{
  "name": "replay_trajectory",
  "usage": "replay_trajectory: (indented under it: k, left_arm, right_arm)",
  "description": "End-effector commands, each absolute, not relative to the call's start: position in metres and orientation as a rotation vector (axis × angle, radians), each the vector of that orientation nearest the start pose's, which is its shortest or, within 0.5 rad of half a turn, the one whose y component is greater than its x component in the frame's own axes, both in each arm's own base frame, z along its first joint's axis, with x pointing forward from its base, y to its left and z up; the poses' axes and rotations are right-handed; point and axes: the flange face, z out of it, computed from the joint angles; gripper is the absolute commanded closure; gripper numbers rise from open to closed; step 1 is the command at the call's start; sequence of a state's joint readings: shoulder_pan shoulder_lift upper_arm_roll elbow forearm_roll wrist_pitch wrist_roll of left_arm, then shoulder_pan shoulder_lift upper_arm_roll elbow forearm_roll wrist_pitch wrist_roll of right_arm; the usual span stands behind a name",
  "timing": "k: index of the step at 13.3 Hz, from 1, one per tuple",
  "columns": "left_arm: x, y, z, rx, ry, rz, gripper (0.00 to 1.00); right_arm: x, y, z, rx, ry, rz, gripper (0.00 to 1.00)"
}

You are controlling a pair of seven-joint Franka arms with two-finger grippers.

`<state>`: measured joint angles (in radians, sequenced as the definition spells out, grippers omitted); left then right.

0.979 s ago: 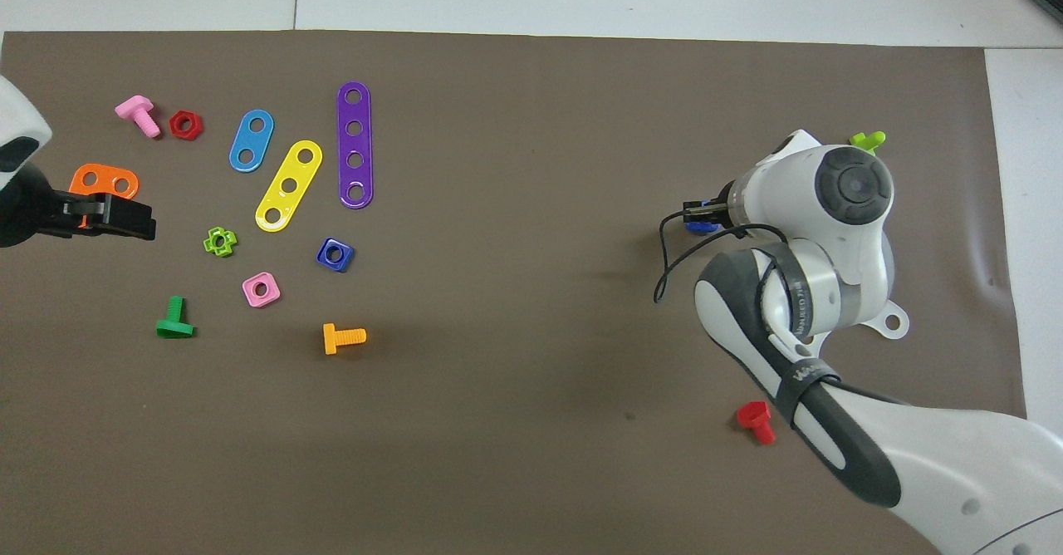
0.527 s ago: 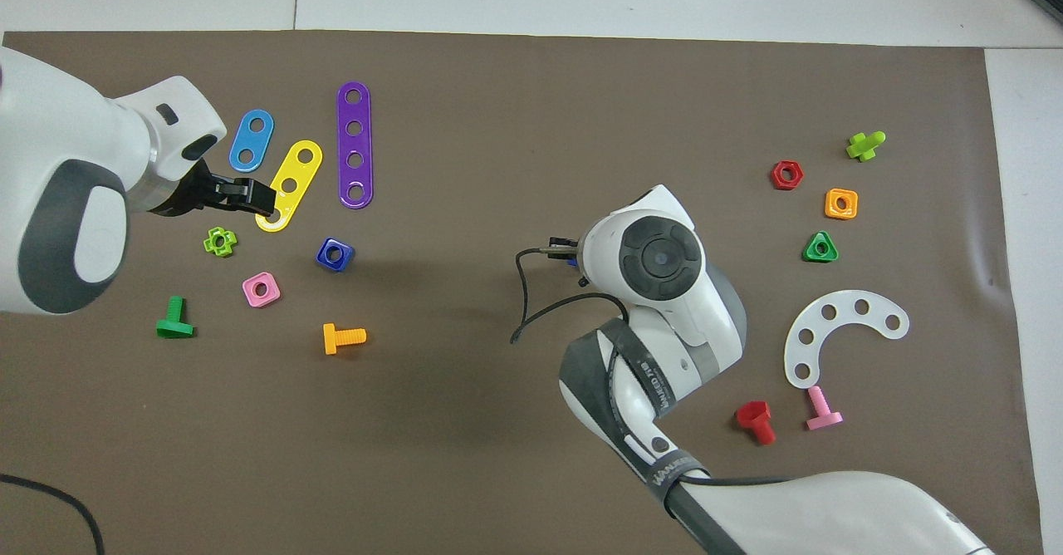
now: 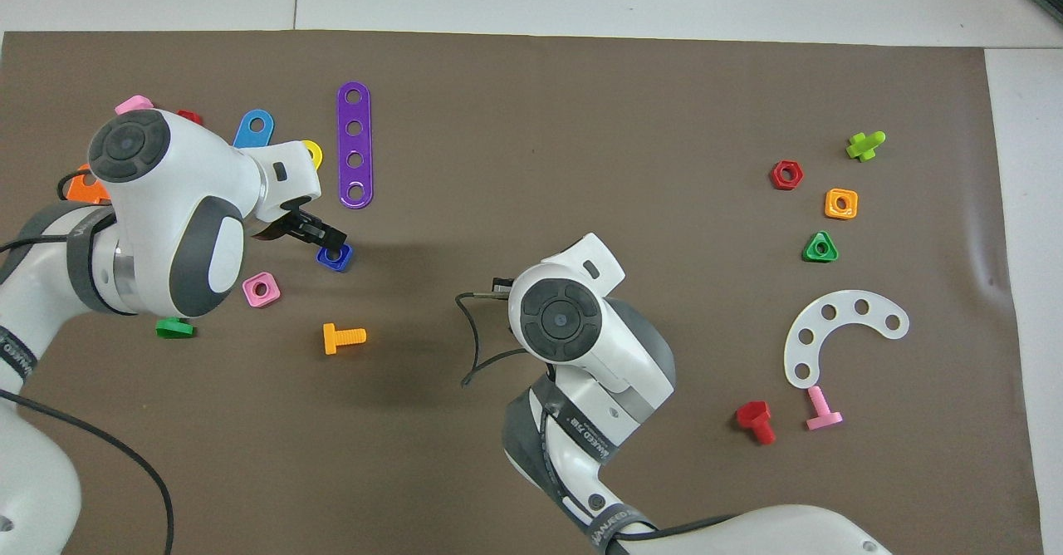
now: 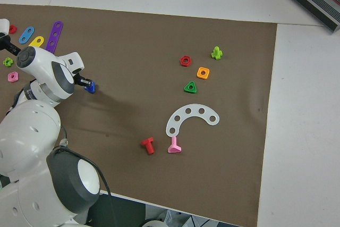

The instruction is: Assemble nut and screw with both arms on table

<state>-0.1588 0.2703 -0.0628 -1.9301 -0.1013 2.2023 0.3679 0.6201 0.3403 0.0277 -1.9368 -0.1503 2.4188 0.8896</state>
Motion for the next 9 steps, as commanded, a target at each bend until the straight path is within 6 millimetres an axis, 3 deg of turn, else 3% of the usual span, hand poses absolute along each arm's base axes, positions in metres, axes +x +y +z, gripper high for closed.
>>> replay_trajectory:
  k: [1,3,5,9]
  left_arm:
    - [0.586,-0.144,0.325,-3.107,0.958,-0.026,0.16]
    - [0.576,-0.151,0.312,-3.097,0.984,-0.007,0.16]
    - [0.568,-0.153,0.302,-3.076,1.047,0.011,0.16]
    - [0.560,-0.151,0.291,-3.068,1.068,0.032,0.18]
  right_arm:
    - [0.507,0.380,0.325,-3.100,0.242,-0.292,0.00]
    - [0.512,0.371,0.346,-3.086,0.259,-0.313,0.00]
    - [0.518,0.349,0.370,-3.090,0.328,-0.300,0.00]
    - [0.529,0.298,0.438,-3.083,0.436,-0.336,0.00]
